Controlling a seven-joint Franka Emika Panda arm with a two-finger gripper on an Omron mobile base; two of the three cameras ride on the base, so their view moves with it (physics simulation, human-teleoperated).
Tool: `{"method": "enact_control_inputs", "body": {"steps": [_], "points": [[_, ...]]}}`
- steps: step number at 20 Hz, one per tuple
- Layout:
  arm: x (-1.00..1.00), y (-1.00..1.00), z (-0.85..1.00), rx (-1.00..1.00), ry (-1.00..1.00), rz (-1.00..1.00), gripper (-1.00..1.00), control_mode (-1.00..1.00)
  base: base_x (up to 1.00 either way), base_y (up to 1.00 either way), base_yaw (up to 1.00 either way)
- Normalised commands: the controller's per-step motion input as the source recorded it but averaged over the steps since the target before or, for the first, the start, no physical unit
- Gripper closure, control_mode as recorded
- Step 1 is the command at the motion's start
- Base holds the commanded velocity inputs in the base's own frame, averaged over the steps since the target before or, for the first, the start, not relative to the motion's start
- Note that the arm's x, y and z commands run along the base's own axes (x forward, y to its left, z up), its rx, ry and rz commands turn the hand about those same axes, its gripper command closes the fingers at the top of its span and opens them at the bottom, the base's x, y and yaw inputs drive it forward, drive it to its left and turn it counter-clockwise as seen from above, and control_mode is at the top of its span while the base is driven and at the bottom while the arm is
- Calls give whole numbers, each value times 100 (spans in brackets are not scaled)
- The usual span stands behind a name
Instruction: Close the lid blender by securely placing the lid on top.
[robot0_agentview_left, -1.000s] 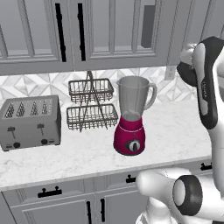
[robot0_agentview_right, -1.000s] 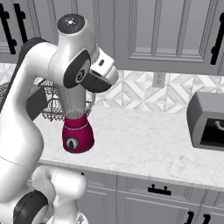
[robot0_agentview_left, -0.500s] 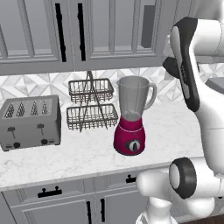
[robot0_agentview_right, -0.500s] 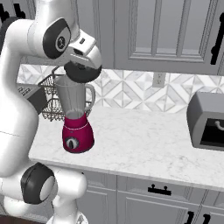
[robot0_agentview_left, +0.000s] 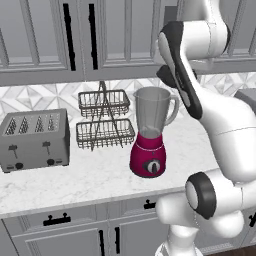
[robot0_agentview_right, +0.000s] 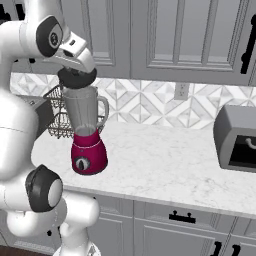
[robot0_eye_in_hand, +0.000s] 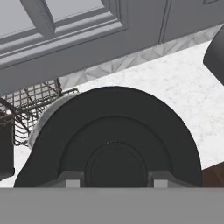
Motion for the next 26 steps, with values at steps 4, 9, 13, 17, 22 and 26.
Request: {"method": "enact_control_inputs", "body": {"steps": [4, 9, 13, 17, 22, 26], "points": [[37, 54, -16, -3, 10, 0, 100, -100, 0, 0, 0], [33, 36, -10, -3, 12, 0, 100, -100, 0, 0, 0], [27, 14, -12, -7, 12, 0, 100, -100, 0, 0, 0], [14, 0, -32, -10, 10, 0, 100, -100, 0, 0, 0], [9, 0, -27, -3, 0, 0, 100, -100, 0, 0, 0], [8, 0, -22, 0, 0, 0, 100, -100, 0, 0, 0]]}}
